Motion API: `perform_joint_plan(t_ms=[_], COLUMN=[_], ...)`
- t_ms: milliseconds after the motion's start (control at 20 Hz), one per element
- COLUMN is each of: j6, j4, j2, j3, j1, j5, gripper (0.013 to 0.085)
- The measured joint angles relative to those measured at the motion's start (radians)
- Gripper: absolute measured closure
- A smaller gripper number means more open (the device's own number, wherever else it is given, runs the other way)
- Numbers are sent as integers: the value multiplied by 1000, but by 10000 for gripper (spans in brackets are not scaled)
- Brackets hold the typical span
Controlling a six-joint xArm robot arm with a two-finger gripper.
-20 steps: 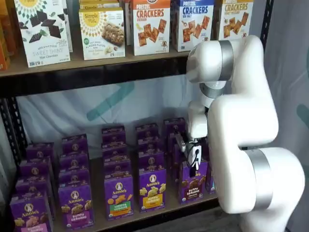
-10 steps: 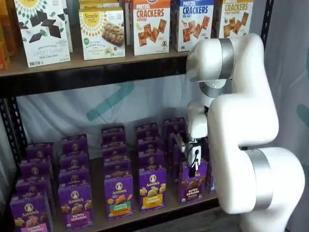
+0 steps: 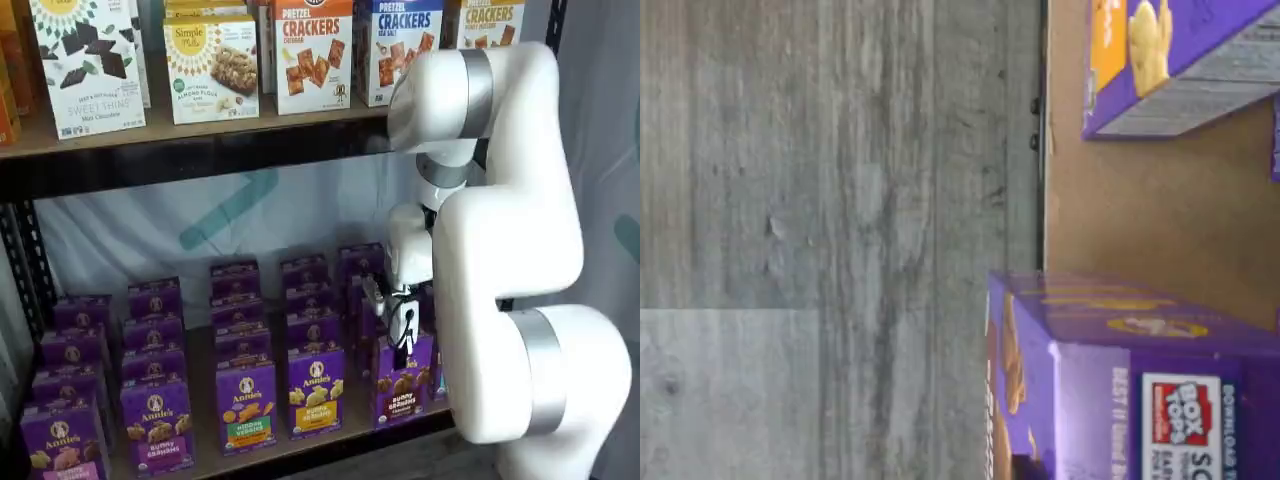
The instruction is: Pick up the purple box with a brown patch in the center, on the bottom shelf, the fifth box from the left
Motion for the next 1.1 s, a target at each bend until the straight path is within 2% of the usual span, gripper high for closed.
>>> perform_joint_plan(t_ms=[200,350,450,750,1100], j6=[25,111,134,170,151], j4=[-18,-103,-125,-162,-140], j2=[-85,-153,-186,-313,-405], j3=[109,203,246,391,480], j1=[7,11,12,11,14], j5=[-21,-55,-64,-81,-83], gripper=[730,730,730,730,730])
